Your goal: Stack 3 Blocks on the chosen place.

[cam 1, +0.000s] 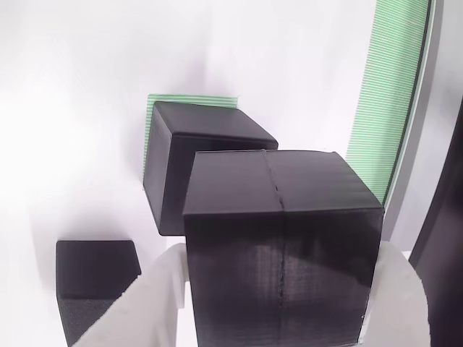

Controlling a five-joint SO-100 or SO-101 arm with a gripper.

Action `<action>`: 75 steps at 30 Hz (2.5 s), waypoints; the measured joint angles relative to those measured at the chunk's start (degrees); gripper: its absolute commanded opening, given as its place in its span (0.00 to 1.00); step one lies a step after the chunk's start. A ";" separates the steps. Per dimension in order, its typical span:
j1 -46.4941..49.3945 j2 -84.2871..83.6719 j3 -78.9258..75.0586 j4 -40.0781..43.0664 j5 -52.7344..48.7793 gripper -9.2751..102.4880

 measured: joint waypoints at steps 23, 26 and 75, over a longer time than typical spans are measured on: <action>3.87 -5.10 0.53 0.00 2.46 0.27; 3.96 -5.10 0.88 0.00 2.55 0.27; 1.93 6.33 9.23 -2.46 -6.59 0.39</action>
